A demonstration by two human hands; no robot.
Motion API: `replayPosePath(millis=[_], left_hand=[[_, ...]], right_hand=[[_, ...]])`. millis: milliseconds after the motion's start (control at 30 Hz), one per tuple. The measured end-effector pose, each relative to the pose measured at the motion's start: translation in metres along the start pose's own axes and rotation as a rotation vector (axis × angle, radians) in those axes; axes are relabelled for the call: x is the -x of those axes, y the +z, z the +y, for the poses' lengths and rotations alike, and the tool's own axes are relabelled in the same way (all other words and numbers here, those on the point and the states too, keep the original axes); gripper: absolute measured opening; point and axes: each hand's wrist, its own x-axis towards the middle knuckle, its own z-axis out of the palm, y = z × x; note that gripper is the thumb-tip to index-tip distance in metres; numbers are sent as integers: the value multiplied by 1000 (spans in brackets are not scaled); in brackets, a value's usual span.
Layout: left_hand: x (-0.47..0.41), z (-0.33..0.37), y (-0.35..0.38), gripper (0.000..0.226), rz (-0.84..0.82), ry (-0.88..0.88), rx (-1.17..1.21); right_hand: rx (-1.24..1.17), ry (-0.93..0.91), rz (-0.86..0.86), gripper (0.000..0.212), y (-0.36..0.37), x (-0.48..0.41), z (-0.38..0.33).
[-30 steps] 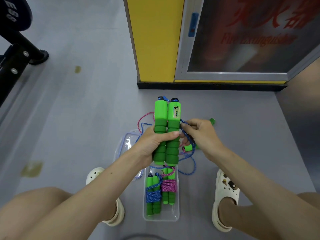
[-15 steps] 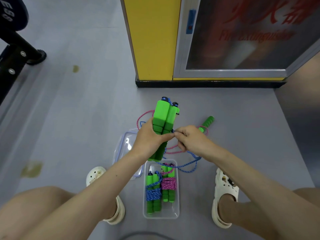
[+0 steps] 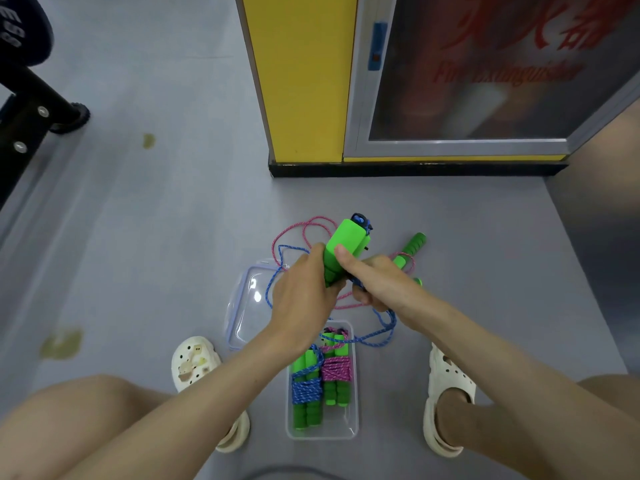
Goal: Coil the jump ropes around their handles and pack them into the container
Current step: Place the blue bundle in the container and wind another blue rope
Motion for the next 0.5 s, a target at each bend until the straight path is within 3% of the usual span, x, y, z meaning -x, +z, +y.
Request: replayPosePath(millis=[100, 267, 500], left_hand=[[2, 0, 6, 23, 10, 65, -30], [3, 2, 10, 46, -19, 116, -74], [4, 1, 10, 60, -122, 47, 73]], right_hand=[[-51, 31, 48, 65, 1, -1, -3], [-120, 49, 116, 52, 1, -2, -4], [-164, -16, 143, 42, 5, -2, -2]])
